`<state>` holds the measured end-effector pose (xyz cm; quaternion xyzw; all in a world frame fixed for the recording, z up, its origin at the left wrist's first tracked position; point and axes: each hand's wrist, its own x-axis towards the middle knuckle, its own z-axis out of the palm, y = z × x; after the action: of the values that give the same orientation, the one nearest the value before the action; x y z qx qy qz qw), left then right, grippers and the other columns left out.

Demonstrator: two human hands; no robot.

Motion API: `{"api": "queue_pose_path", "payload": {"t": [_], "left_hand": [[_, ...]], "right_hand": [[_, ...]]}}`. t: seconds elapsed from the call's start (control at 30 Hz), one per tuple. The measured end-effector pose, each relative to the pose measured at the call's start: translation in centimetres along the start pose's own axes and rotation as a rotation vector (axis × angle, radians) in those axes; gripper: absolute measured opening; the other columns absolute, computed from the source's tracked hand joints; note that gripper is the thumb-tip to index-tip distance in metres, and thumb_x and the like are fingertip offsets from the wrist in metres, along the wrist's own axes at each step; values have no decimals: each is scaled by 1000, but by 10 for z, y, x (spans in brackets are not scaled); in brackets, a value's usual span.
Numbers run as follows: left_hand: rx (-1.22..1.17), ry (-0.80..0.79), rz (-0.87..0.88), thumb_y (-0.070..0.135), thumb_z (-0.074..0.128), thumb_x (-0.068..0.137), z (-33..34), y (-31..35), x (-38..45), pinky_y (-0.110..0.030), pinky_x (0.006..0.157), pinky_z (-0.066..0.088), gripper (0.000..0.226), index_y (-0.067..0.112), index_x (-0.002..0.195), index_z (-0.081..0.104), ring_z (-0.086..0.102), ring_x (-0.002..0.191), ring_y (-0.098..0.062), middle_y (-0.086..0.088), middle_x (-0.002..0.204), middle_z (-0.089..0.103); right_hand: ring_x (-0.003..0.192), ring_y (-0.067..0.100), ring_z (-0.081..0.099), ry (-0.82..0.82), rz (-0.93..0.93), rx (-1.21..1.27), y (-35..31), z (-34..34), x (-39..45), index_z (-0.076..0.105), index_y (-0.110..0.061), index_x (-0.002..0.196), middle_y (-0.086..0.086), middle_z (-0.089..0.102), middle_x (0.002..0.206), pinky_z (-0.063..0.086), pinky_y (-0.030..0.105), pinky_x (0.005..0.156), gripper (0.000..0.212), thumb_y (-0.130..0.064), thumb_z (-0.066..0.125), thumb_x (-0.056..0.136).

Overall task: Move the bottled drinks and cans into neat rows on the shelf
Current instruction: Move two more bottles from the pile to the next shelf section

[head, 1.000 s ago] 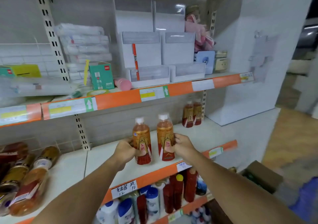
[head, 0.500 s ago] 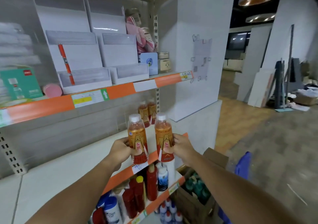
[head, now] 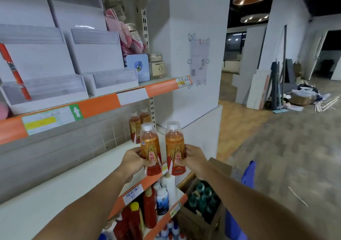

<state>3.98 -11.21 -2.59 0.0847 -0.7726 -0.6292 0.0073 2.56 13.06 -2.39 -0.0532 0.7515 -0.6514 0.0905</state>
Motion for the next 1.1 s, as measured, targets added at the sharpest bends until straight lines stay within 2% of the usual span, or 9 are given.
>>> {"api": "queue_pose_path", "payload": {"t": [0.07, 0.2, 0.37, 0.47, 0.6, 0.77, 0.83, 0.97, 1.1], "left_hand": [[10, 0, -4, -10, 90, 59, -1, -2, 16, -30, 79, 60, 47, 15, 97, 77, 76, 83, -11, 3, 91, 80], [-2, 10, -10, -6, 92, 59, -6, -5, 51, -19, 67, 57, 50, 17, 101, 77, 76, 84, -8, 6, 93, 80], [-5, 40, -27, 2, 95, 58, -19, -9, 87, -23, 74, 56, 54, 23, 104, 77, 75, 89, -9, 9, 96, 79], [15, 68, -31, 5, 96, 58, -26, -12, 102, -26, 79, 58, 53, 29, 101, 77, 73, 88, -6, 13, 93, 79], [-1, 87, -49, 6, 96, 57, -32, -14, 124, -19, 69, 55, 53, 31, 100, 77, 71, 88, -5, 15, 91, 78], [8, 114, -70, 7, 97, 56, -34, -18, 141, -16, 66, 54, 54, 30, 101, 77, 70, 86, -1, 16, 91, 77], [-4, 132, -83, 8, 97, 56, -34, -20, 146, -18, 69, 56, 55, 29, 102, 77, 70, 88, -3, 16, 91, 77], [-46, 198, -110, 6, 97, 56, -29, -24, 155, -33, 88, 59, 56, 23, 106, 78, 72, 96, -12, 8, 99, 78], [-56, 284, -142, 1, 95, 57, -20, -26, 159, -39, 93, 58, 53, 26, 99, 76, 71, 97, -14, 7, 98, 78]], "right_hand": [[104, 17, 70, -3, 2, -15, 1, 1, 18, 70, -17, 115, -4, 77, 106, 52, 46, 101, 49, 5, 82, 72], [106, 16, 70, -35, -4, -72, -2, 7, 57, 71, -20, 111, -6, 77, 105, 52, 47, 101, 46, 2, 83, 71], [100, 17, 73, -75, -7, -62, -1, 17, 96, 74, -23, 103, -4, 77, 102, 54, 48, 98, 46, 7, 82, 69], [100, 19, 73, -103, -33, -65, -1, 23, 114, 74, -18, 108, -1, 77, 103, 55, 48, 97, 46, 8, 80, 70], [106, 21, 71, -112, -24, -62, -4, 29, 142, 73, -16, 114, -1, 77, 106, 51, 49, 102, 50, 8, 81, 70], [107, 19, 70, -117, -23, -85, -4, 32, 172, 74, -26, 106, -5, 77, 106, 51, 48, 102, 48, 6, 82, 71], [105, 18, 71, -130, -16, -75, -3, 34, 183, 74, -28, 103, -6, 77, 104, 52, 47, 101, 48, 6, 82, 70], [103, 16, 71, -170, -5, -65, 1, 32, 203, 73, -28, 102, -6, 77, 102, 53, 45, 99, 47, 6, 82, 70], [102, 19, 72, -252, -3, -25, 6, 26, 223, 73, -20, 107, -1, 77, 104, 55, 45, 95, 47, 11, 80, 71]]}}
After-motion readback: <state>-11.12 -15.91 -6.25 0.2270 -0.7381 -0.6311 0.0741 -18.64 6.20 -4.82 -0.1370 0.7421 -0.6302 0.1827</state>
